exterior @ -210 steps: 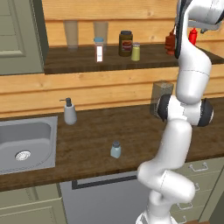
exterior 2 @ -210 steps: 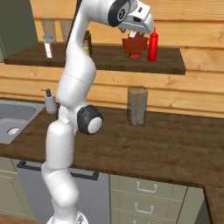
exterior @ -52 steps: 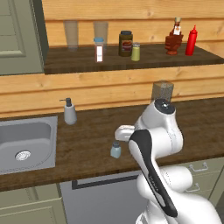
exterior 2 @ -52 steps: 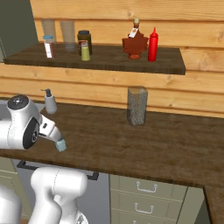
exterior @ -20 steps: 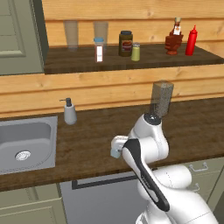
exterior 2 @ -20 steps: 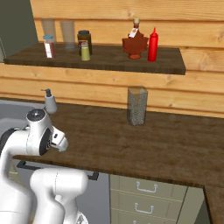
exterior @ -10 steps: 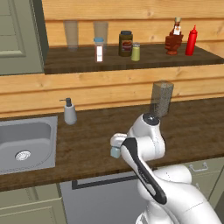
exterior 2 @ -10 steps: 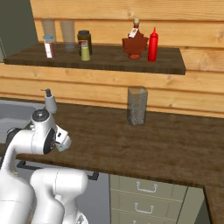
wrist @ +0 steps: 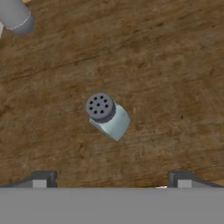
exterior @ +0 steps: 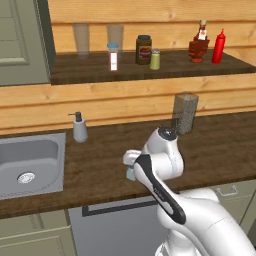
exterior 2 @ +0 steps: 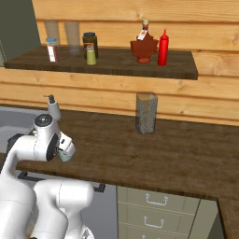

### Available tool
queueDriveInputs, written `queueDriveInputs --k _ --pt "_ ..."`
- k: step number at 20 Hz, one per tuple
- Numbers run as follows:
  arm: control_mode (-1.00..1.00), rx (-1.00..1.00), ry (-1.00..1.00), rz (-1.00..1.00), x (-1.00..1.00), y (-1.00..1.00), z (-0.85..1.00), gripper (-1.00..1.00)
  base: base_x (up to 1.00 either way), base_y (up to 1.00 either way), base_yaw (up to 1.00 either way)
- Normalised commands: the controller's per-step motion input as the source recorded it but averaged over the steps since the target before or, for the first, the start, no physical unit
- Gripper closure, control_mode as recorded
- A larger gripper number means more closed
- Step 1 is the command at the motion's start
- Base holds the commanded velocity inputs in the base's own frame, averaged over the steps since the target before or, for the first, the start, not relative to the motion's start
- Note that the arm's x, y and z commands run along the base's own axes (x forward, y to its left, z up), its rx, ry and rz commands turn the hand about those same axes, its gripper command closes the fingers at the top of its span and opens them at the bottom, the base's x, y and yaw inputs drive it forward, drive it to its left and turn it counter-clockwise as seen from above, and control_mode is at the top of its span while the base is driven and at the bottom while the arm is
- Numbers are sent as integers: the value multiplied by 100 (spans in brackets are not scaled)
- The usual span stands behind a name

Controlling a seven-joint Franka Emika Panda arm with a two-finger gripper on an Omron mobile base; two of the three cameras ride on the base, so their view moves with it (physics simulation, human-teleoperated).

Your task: Put the shaker and condiment bottle from the counter next to their counterparts in the cabinet.

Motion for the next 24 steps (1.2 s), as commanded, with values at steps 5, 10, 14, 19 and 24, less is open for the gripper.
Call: queueDriveInputs --k 5,10,14,19,24 --pt "-100 0 1 -2 12 4 0 -100 0 0 0" --pt "-100 0 4 0 12 0 -11 -100 0 0 0" --pt "-100 0 9 0 44 2 -19 -100 0 0 0" --pt "-100 0 5 0 3 6 -12 -100 0 0 0" --pt "-100 0 8 0 6 5 -18 -100 0 0 0"
